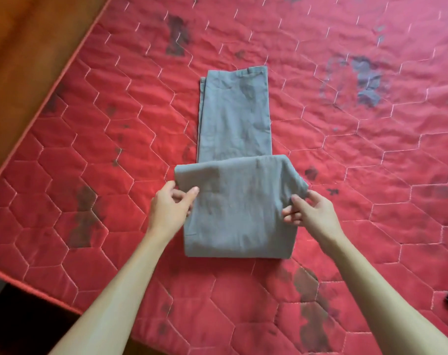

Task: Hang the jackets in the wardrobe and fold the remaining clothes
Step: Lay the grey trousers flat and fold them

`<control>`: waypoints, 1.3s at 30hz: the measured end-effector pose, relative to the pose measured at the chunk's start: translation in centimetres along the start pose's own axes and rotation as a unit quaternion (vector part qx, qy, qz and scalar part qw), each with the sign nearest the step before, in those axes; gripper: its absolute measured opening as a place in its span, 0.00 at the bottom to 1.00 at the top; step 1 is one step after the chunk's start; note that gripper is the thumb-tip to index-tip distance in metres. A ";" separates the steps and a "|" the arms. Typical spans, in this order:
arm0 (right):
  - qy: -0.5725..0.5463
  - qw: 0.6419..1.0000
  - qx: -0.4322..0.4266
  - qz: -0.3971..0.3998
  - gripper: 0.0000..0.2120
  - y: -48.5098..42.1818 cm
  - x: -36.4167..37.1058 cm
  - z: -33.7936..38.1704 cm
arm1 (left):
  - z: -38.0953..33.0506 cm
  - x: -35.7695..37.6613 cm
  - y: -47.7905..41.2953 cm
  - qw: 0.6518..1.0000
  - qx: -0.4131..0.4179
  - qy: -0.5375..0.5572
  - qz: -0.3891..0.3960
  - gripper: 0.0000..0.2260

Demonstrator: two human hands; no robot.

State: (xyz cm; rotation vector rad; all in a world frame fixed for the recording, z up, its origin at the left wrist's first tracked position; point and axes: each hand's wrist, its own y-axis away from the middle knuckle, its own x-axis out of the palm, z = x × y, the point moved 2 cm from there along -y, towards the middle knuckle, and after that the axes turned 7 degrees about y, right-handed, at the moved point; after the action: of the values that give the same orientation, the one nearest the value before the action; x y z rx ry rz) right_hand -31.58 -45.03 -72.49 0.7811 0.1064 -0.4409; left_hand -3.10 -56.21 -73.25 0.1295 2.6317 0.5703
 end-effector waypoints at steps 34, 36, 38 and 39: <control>0.558 0.784 -0.263 -0.071 0.39 -9.6 5.1 -1.9 | 3.9 7.4 -3.6 0.889 0.174 -0.424 -0.007 0.31; 0.553 0.795 -0.242 -0.066 0.40 -9.2 4.7 -2.3 | 4.4 7.0 -2.8 0.895 0.170 -0.413 -0.005 0.32; 0.558 0.798 -0.220 -0.059 0.40 -8.6 4.3 -2.8 | 5.2 6.7 -1.7 0.906 0.155 -0.393 -0.005 0.33; 0.561 0.799 -0.209 -0.056 0.40 -8.1 4.2 -3.1 | 5.6 6.5 -1.0 0.910 0.147 -0.389 -0.001 0.33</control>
State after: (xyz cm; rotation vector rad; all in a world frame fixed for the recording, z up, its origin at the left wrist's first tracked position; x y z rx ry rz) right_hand -31.02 -49.35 -81.01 0.5019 1.3332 0.0031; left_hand -6.43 -53.86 -80.88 0.3623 1.9071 0.0677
